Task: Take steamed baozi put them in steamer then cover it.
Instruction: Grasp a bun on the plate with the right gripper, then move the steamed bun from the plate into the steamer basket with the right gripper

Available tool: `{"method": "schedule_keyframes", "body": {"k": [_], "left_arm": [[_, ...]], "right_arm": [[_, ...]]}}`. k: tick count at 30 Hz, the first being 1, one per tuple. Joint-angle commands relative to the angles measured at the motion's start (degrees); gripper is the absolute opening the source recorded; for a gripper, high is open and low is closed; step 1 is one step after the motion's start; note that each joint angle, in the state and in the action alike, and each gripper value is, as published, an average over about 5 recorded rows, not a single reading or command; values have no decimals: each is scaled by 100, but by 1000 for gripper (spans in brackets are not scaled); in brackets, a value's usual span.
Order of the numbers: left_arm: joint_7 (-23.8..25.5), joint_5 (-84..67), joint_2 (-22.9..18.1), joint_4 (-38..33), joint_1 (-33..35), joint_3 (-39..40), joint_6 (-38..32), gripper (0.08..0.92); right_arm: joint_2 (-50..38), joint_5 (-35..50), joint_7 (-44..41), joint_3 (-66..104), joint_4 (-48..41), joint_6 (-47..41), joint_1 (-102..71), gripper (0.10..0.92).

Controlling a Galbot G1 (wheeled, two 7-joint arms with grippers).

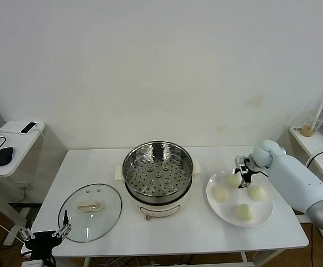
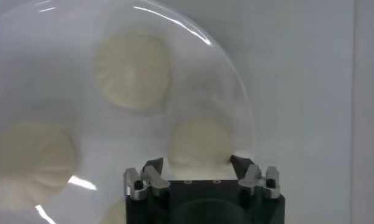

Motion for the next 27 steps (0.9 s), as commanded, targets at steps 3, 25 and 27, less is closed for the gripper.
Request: {"method": "schedule_keyframes", "body": {"k": [3,25,27], "left_arm": [[4,0,10,-22,13,-17,-2,823],[-16,-6,27,-50,49,73,-18,823],[-16,-7,30,-56,52,101,-20,823]], "right_arm": [[65,-34,37,0,-93,-1,-3,620],[-905,1338,-106,-651,1486,-130,741,541],[-1016,1607,-125,-832,1681,-150,1048,542]]}}
